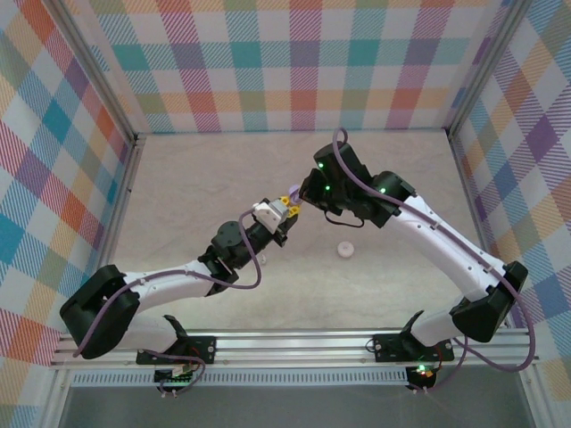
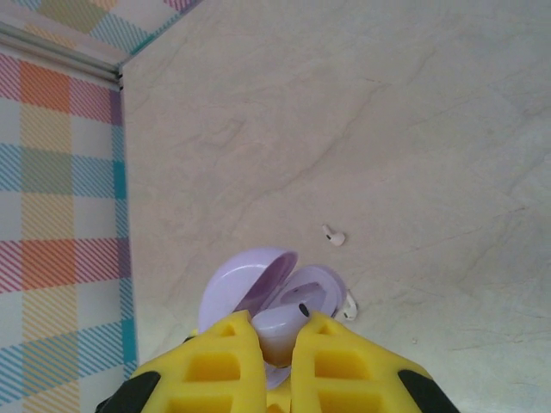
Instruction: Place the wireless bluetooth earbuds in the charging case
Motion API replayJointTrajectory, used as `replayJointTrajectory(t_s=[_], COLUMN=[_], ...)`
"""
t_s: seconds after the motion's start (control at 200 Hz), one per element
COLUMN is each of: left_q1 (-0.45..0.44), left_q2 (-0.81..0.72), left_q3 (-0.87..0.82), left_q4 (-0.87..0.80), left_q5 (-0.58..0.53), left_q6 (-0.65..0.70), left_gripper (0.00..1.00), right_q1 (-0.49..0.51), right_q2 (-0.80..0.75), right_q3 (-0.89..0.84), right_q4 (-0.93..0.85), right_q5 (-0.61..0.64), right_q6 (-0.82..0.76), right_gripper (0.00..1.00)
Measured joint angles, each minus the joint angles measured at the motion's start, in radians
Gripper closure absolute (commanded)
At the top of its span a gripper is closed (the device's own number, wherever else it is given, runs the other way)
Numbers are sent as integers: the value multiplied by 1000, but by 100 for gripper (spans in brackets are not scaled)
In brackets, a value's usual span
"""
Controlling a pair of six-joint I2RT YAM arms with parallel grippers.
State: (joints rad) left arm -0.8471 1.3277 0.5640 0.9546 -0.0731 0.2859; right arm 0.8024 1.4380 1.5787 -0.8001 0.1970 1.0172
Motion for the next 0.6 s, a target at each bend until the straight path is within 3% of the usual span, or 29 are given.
replayJointTrajectory(t_s=[0.6], left_q1=[-3], left_q2=[6], left_q3=[7], left_q4=[15], left_q5=[10], left_q6=[-1], left_gripper=[100], right_q1=[-4], right_q2=[23], right_q3=[8], right_q4=[2], right_q5=[8], right_q6=[-10], right_gripper=[92])
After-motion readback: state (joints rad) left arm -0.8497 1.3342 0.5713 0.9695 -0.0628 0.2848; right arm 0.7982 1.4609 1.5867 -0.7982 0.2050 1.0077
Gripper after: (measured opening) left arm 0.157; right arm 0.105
